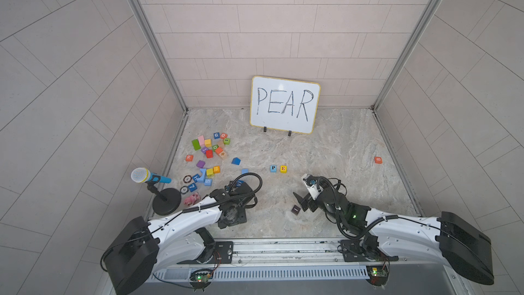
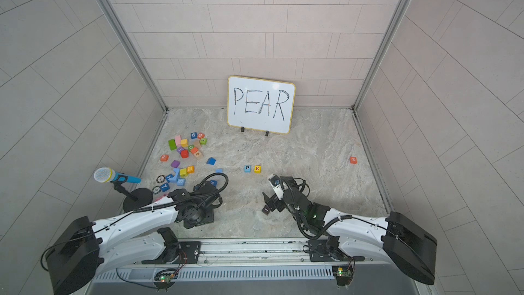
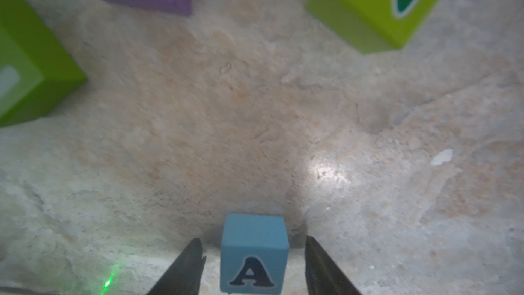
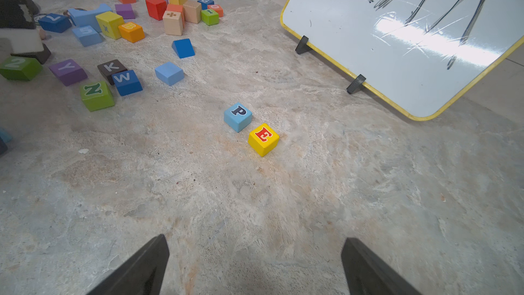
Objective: Spell the uppercase word “pear” with letter blocks
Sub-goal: Pick up the letter block from the center of the board.
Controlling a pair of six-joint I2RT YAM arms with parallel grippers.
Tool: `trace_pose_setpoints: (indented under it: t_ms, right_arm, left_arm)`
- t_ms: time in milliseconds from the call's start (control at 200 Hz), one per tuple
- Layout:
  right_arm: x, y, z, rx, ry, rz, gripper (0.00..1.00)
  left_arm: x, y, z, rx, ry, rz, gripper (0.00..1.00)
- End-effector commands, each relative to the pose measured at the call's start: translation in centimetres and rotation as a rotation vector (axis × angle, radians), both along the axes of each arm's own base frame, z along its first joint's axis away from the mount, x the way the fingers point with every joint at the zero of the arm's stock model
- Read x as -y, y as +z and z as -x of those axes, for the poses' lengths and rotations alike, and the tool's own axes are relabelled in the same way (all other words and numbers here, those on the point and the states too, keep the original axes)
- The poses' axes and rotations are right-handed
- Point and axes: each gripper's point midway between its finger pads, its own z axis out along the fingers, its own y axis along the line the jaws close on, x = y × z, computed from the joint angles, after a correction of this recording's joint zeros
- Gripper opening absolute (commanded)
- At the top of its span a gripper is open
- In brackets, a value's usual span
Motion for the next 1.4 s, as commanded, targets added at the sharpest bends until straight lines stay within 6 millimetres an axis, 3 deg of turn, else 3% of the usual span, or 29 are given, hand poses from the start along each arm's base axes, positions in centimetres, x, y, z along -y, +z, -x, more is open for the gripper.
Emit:
trace_pose_setpoints:
  t_ms: [0, 280, 880, 1181, 1396]
  right_arm:
    - [0.2, -0.2, 0.0, 0.002, -0.012, -0.001, 1.00]
    - [0.1, -0.2, 0.0, -0.003, -0.012, -0.004, 1.00]
    - [0.6, 0.6, -0.2, 0.014, -0.037, -0.010, 1.00]
    - [1.7, 1.7, -1.1, 0.061, -0.107, 0.003, 1.00]
    - [3.1, 1.8, -2.8, 0.067, -0.174, 0.004, 1.00]
  left_arm:
    - [0.2, 0.2, -0.4, 0.011, -0.011, -0.009, 0.53]
    - [0.0, 0.3, -0.5, 0.024, -0.010, -0.012, 0.44]
    - [0.7, 0.9, -1.1, 0.044, -0.029, 0.005, 0.34]
    - [2.5, 1.5, -2.3, 0.042, -0.062, 0.031, 0.32]
    - [5.4, 2.7, -4.4, 0.060, -0.105, 0.058, 0.31]
